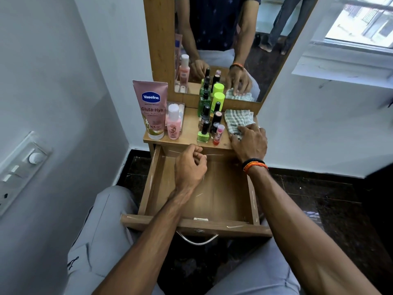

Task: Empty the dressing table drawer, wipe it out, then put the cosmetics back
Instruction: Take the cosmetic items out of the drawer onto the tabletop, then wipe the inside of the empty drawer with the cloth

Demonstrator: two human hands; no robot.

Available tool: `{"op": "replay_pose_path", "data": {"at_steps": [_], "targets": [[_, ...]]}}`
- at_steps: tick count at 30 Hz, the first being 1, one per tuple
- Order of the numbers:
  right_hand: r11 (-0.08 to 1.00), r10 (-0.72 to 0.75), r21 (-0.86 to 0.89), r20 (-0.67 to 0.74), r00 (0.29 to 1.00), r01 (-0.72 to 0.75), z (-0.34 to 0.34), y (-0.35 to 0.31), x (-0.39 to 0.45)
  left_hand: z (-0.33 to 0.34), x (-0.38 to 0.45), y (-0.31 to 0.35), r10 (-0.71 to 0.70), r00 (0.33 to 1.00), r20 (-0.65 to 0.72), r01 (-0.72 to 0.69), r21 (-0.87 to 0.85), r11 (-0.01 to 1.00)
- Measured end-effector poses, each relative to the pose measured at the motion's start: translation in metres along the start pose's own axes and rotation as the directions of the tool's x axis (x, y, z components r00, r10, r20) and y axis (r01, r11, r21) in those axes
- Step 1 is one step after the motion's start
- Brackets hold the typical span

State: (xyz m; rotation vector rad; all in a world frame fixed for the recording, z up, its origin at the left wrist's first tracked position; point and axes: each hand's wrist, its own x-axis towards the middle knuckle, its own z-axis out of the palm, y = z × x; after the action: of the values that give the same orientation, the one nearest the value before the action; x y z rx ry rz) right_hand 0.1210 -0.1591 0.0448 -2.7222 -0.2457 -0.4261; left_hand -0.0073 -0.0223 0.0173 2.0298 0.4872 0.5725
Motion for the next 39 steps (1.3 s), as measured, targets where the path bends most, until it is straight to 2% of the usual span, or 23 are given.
{"op": "replay_pose_path", "data": {"at_steps": [5,8,11,15,18,20,24,28,30,32,35,37,39], "targets": [[0.988,-0.088,-0.132,-0.022,0.996,0.084,0.001,-0.002,0.006,-0.005,-0.003,-0.002,-0.005,1.000,0.009,0.005,0.019,1.000],[0.991,-0.071,-0.118,-0.043,0.997,0.066,0.000,-0.003,0.010,-0.009,-0.005,-0.004,-0.010,1.000,0.004,0.010,0.014,1.000],[0.995,0.078,0.065,-0.119,0.990,-0.071,-0.010,-0.006,0.010,-0.015,-0.008,-0.004,-0.015,1.000,0.015,0.015,0.006,1.000],[0.895,0.331,0.382,-0.218,0.918,-0.232,-0.043,-0.009,0.001,-0.028,-0.012,-0.007,0.003,0.999,0.035,-0.003,0.013,1.000],[0.820,0.439,0.487,-0.195,0.877,-0.302,-0.069,-0.004,-0.013,-0.045,-0.019,-0.013,0.041,0.999,0.015,-0.041,0.056,0.998],[0.811,0.460,0.488,-0.192,0.867,-0.322,-0.081,0.001,-0.029,-0.056,-0.026,-0.019,0.071,0.998,-0.002,-0.070,0.088,0.994],[0.871,0.341,0.439,-0.214,0.916,-0.221,-0.082,0.000,-0.070,-0.073,-0.038,-0.033,0.087,0.995,-0.039,-0.075,0.235,0.969],[0.957,0.116,0.287,-0.236,0.965,-0.045,-0.047,-0.014,-0.107,-0.087,-0.042,-0.044,0.095,0.995,0.005,-0.090,0.386,0.918],[0.979,-0.046,0.189,-0.132,0.990,0.071,-0.021,-0.021,-0.120,-0.093,-0.042,-0.049,0.094,0.995,0.037,-0.101,0.457,0.884],[0.982,-0.177,0.078,0.079,0.981,0.170,0.002,-0.022,-0.128,-0.098,-0.043,-0.054,0.097,0.993,0.072,-0.120,0.519,0.846],[0.981,-0.162,-0.031,0.391,0.906,0.189,0.020,-0.024,-0.130,-0.100,-0.049,-0.058,0.114,0.987,0.118,-0.161,0.561,0.812],[0.981,-0.153,-0.040,0.426,0.892,0.188,0.022,-0.025,-0.128,-0.100,-0.050,-0.059,0.115,0.982,0.151,-0.182,0.570,0.801],[0.971,-0.209,-0.036,0.367,0.906,0.238,0.025,-0.023,-0.123,-0.100,-0.049,-0.062,0.077,0.978,0.192,-0.175,0.569,0.804]]}}
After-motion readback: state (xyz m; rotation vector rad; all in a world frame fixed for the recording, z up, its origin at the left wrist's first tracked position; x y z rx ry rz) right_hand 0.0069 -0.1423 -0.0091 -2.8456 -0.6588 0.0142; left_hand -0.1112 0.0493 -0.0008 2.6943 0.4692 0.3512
